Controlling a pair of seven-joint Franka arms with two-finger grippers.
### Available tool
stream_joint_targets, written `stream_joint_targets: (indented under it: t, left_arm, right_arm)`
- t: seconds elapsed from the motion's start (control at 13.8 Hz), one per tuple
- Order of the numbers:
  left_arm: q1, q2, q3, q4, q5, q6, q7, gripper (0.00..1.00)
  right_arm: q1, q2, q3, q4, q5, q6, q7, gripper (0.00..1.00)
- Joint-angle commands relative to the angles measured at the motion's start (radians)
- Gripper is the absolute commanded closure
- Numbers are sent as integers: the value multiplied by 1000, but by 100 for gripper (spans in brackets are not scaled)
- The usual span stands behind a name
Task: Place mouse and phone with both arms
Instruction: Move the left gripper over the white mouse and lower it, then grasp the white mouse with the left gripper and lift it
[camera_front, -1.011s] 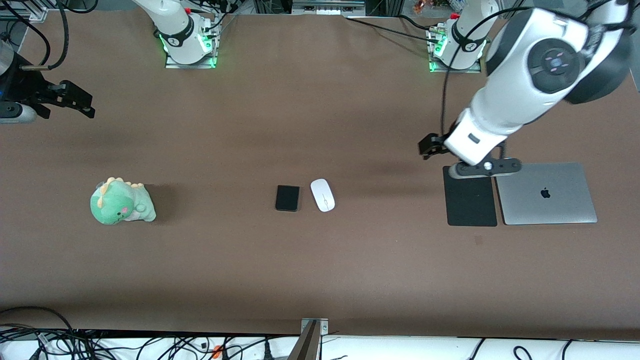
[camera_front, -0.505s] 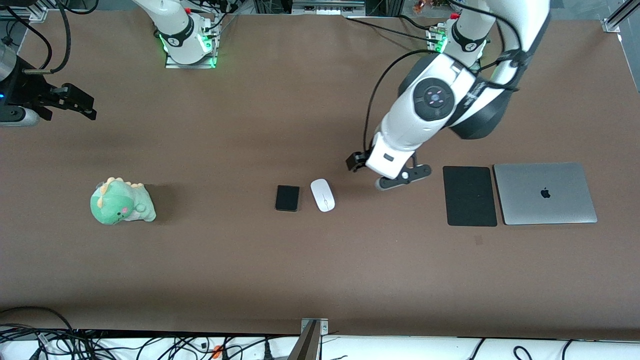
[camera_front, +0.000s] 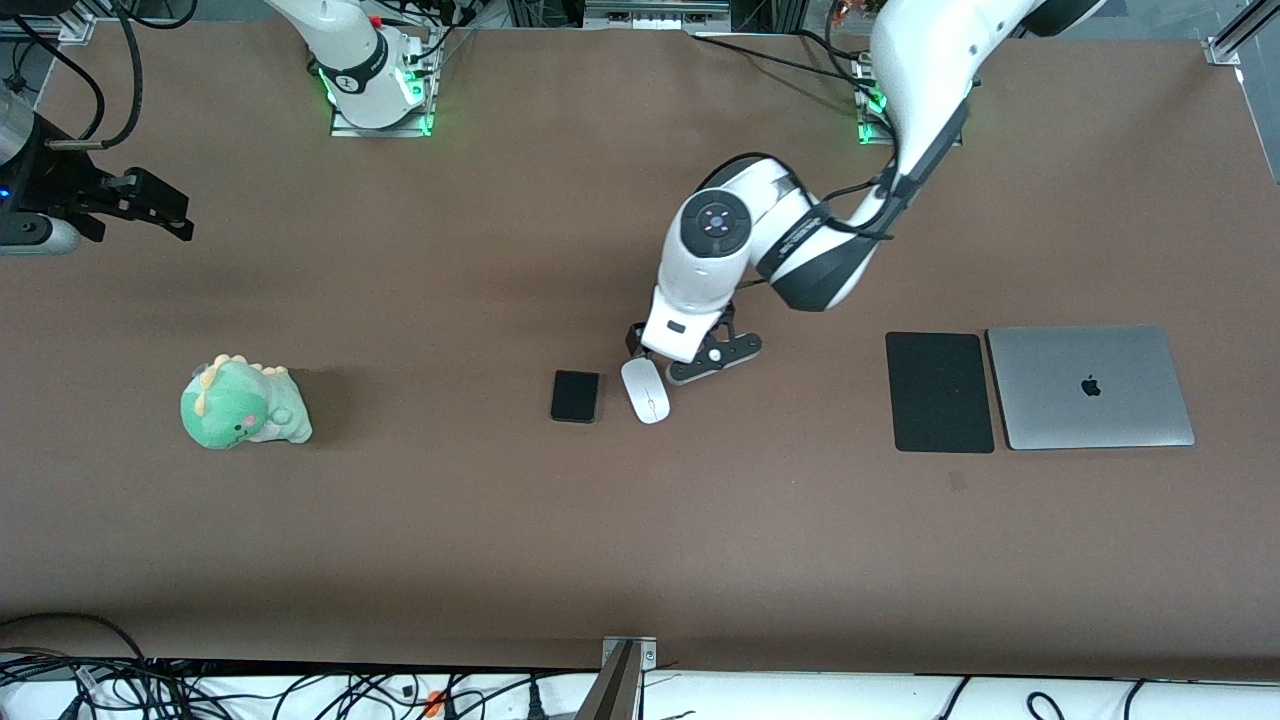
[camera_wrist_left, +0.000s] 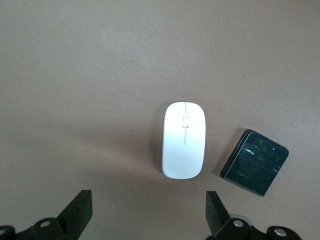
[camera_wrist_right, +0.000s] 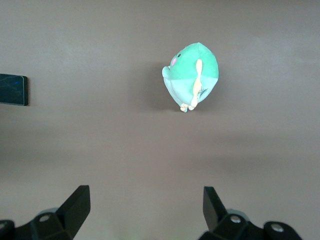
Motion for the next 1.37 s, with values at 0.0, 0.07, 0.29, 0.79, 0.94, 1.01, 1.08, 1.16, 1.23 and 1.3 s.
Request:
stream_joint_targets:
  t: [0.0,0.07,0.29,0.79,0.94,1.01,1.08,1.16,1.23,1.3]
  left_arm:
    - [-113,118,102,145,29,9,-61,0]
    - [-152,149,134,182,29,9,-86,0]
    - [-197,223,181,254,29,29,-104,0]
    - [-244,273,253,255,32,101,-25,0]
    - [-246,282,254,251,33,123,-21,0]
    - [-267,290,264,251,33,124,-20,0]
    - [-295,301,288,251,48,124,-9,0]
    - [-316,304,309,248,77,124,21,0]
    - [-313,306,311,248,82,124,37,0]
    - [-306,306,310,250,76,124,37,0]
  right_arm:
    - [-1,-7,-3,-5,15,0,-4,0]
    - [-1,-7,-3,-5,15,0,-4,0]
    - [-1,-7,-3,-5,15,0,-4,0]
    - [-1,-7,-3,-5,15,0,-4,0]
    - [-1,-7,-3,-5,15,0,-4,0]
    - [-1,-7,-3,-5,15,0,-4,0]
    - [-1,-7,-3,-5,15,1,-4,0]
    - [-1,-7,-3,-5,14,1,-4,0]
    - [-1,-7,-3,-5,14,0,-4,0]
    - [-1,-7,-3,-5,14,-2,-4,0]
